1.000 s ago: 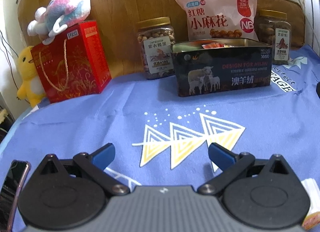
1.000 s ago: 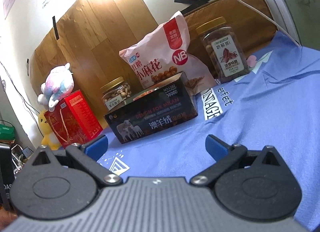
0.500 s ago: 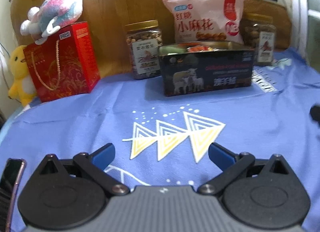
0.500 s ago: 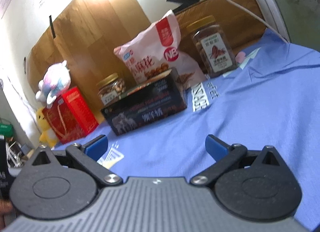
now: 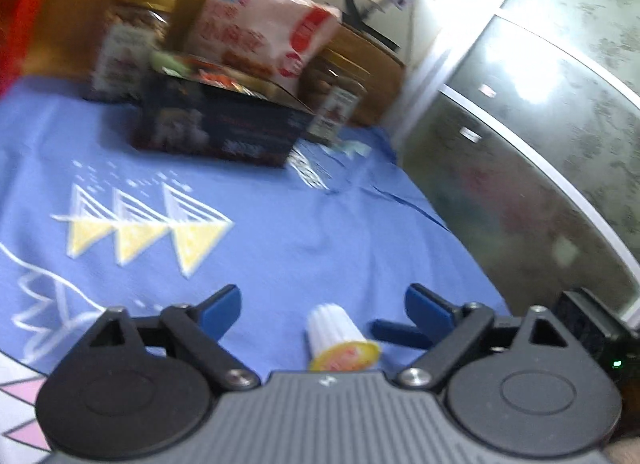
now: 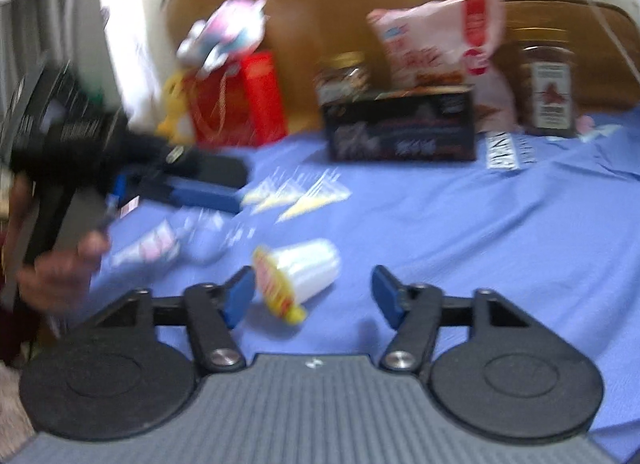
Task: Organize snacks
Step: 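Move the left tool to the white yogurt cup and grasp it, then carry the yogurt cup into the tin box and open the left tool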
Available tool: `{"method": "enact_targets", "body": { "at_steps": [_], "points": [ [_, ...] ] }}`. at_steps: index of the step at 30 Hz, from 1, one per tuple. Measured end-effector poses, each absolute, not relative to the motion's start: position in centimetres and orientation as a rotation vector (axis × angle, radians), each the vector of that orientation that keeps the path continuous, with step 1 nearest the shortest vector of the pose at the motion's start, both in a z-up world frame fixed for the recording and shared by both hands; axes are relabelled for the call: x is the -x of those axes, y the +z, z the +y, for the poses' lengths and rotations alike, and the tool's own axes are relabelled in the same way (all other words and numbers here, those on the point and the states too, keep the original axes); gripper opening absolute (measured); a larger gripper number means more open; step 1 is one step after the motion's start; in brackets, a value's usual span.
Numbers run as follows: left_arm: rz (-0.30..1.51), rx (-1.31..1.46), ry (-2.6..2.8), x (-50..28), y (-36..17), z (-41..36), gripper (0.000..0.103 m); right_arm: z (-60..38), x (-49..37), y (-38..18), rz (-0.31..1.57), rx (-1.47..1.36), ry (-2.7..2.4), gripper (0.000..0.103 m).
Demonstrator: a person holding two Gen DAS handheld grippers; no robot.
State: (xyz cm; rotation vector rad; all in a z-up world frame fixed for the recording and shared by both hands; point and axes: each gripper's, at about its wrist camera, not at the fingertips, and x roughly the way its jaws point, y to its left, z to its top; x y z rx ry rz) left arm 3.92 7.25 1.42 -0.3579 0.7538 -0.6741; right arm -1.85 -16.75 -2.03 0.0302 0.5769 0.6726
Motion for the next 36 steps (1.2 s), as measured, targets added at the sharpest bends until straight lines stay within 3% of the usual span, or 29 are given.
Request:
{"method": "enact_targets", "body": {
  "at_steps": [2,4,6,8,15,22,28,30,36],
  "points": [
    [0.785,0.343,-0.711,-4.2,0.7,6.6,0.081,-16.1,1.6,-2.4,0.598,-0.011,0.681,0.05],
    [0.826,0.317,-0.737,-4.5,-0.1,5.7,0.072,-15.9,1.2,-2.5,0.612,-0.005,0.681,0.036],
    [0.881,0.301,-0.756,-4.8,-1.2,4.9,0.052,-15.7,0.9,-2.5,0.612,0.002,0.682,0.033],
    [0.865,0.292,-0.781,-5.2,-1.5,4.7,0.047,-15.5,0.5,-2.5,0.613,0.012,0.683,0.031],
    [0.774,0.249,-0.756,-8.2,2.4,4.8,0.047,-15.6,-3.6,0.7,0.558,0.018,0.693,0.03],
    [0.692,0.235,-0.651,-17.3,7.6,5.2,0.047,-14.7,-13.6,4.8,0.48,0.002,0.7,0.03],
    [0.723,0.305,-0.558,-26.0,7.1,6.6,0.048,-12.2,-22.2,4.5,0.525,0.016,0.703,0.031],
    [0.732,0.309,-0.49,-27.7,6.2,7.2,0.054,-11.6,-24.4,3.6,0.553,0.026,0.72,0.033],
    [0.738,0.343,-0.331,-29.9,5.2,9.1,0.058,-12.1,-25.8,2.6,0.556,-0.029,0.711,0.044]
  ]
}}
